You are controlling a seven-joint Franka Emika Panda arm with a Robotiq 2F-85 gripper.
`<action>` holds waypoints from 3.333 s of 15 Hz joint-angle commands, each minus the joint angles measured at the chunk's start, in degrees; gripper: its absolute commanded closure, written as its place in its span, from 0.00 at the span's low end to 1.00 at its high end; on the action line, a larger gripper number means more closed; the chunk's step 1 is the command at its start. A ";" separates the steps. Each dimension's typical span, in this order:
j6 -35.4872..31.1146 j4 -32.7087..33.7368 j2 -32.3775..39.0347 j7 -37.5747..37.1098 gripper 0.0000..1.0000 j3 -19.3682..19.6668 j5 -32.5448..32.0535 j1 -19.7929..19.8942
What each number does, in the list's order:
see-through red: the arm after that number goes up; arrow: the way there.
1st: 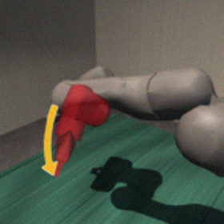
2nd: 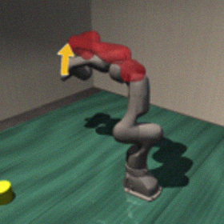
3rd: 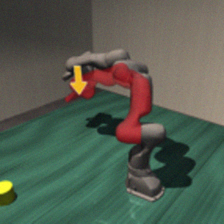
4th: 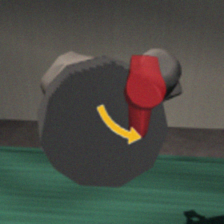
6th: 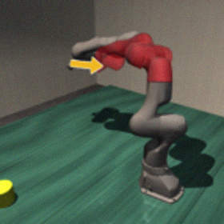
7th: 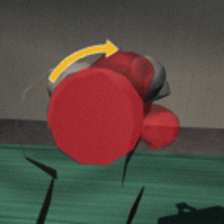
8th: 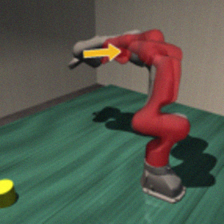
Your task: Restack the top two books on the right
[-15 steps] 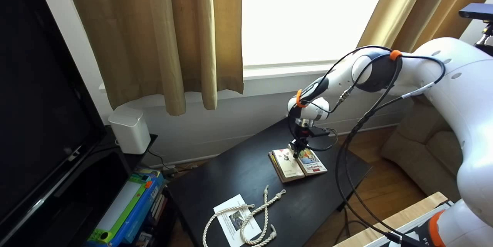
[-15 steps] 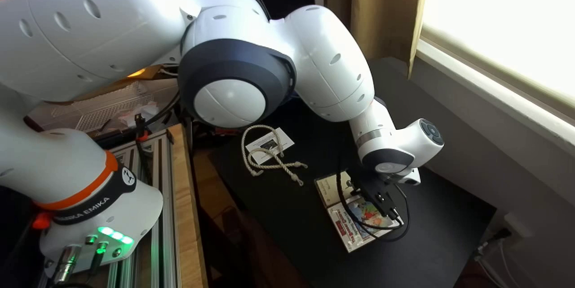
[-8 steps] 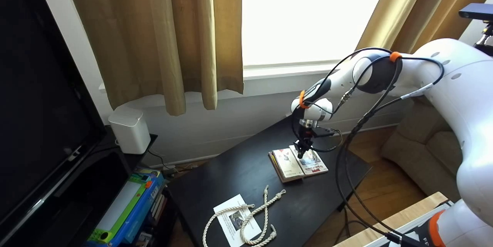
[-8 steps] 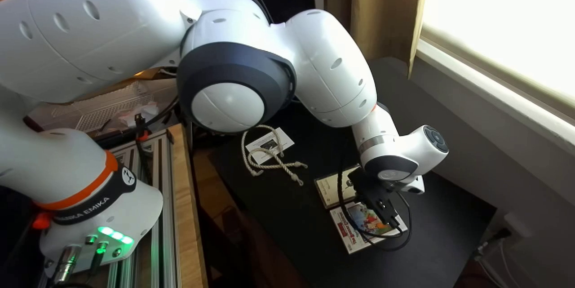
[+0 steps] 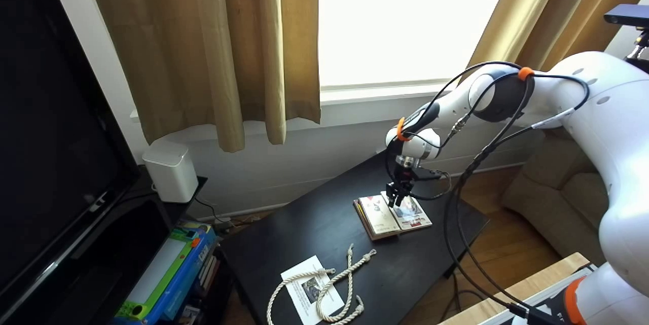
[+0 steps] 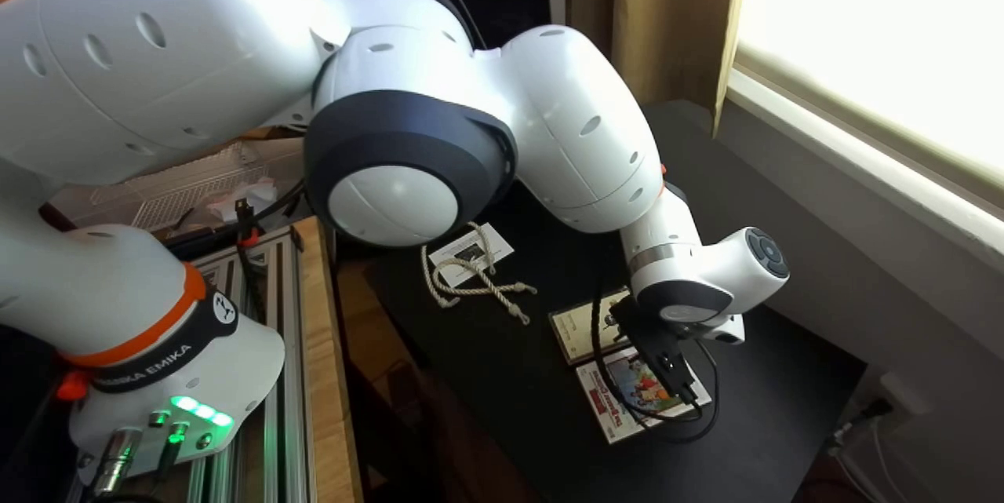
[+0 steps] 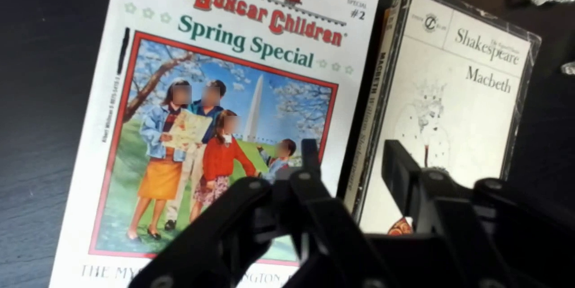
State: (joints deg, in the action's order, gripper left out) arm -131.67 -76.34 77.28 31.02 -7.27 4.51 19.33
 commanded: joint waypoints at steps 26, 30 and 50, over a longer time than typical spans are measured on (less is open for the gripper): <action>10.21 21.35 10.32 16.75 0.00 0.73 -7.19 -7.67; 7.52 17.33 8.10 19.45 0.00 1.68 -6.86 -8.99; -7.21 11.70 7.85 17.53 0.00 7.30 -11.95 -14.20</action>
State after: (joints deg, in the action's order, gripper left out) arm -136.70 -63.31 85.13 50.84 -1.45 -5.23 5.57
